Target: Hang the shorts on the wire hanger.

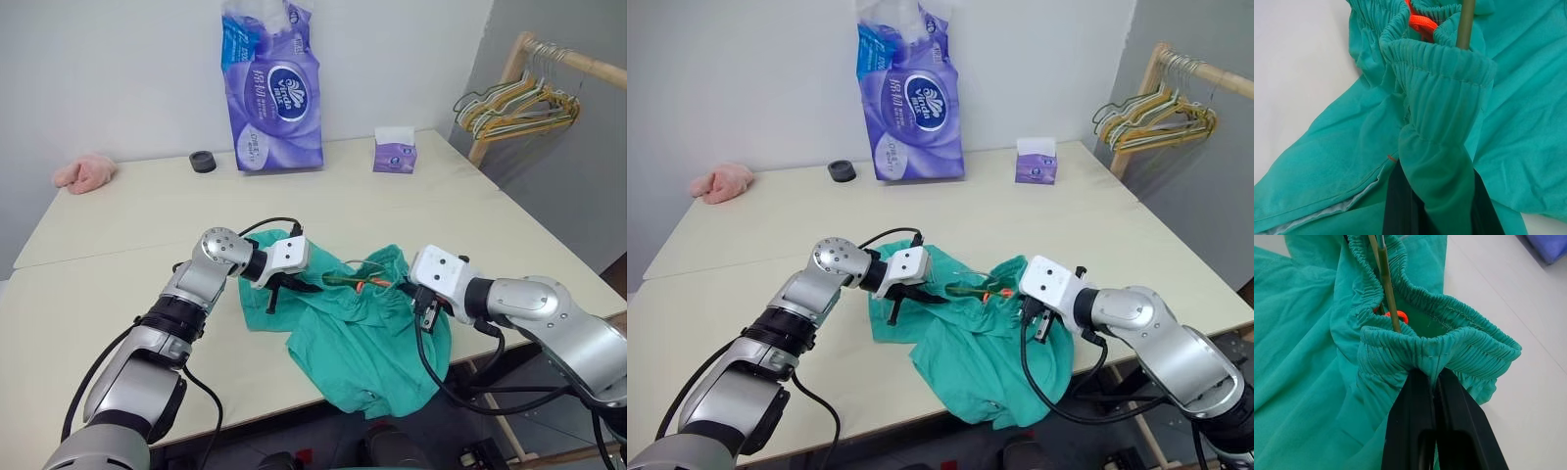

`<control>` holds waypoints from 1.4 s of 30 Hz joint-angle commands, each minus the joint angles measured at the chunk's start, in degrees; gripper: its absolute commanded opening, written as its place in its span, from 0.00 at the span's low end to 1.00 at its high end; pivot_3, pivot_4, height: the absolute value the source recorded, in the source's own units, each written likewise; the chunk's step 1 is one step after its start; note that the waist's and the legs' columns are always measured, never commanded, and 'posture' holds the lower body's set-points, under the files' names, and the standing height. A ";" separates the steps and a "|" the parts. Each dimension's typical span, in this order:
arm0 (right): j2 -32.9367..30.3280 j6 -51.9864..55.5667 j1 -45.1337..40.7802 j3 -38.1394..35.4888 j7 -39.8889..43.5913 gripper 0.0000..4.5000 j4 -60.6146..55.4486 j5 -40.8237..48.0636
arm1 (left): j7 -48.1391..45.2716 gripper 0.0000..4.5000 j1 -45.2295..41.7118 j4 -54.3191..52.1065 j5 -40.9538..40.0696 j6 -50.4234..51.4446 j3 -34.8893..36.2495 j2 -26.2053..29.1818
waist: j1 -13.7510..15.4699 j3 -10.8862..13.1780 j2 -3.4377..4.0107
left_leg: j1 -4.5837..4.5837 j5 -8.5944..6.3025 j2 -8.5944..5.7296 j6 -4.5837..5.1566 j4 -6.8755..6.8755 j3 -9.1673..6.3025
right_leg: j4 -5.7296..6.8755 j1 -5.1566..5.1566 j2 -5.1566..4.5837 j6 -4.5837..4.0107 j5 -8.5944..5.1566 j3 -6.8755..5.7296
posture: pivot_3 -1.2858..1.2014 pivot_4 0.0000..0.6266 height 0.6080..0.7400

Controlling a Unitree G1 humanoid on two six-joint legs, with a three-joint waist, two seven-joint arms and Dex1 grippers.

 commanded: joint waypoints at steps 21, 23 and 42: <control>-3.39 2.04 9.39 -13.03 5.41 0.99 1.48 5.19 | 0.45 0.00 0.43 -3.37 -0.32 0.24 0.81 -1.09 | -0.05 0.06 0.09 | 0.02 0.00 0.00 0.00 0.00 0.03 | -0.02 0.03 0.00 0.01 0.00 0.02 | 0.40 0.07 1.00; -3.04 1.56 7.97 -10.80 6.11 0.99 3.11 4.52 | 0.44 0.00 0.40 -3.40 -0.42 0.21 0.99 -1.08 | -0.06 0.06 0.10 | 0.02 0.00 0.00 0.00 0.00 0.03 | -0.02 0.03 0.00 0.01 0.00 0.02 | 0.40 0.07 1.00; 2.84 -5.94 -3.18 4.99 14.35 0.41 22.08 -2.57 | -1.54 0.00 2.51 -6.94 -5.71 4.79 4.08 0.22 | 0.07 0.08 0.13 | 0.02 0.00 0.00 0.00 0.00 0.01 | 0.01 0.02 -0.01 0.00 0.00 0.02 | 0.42 0.07 1.00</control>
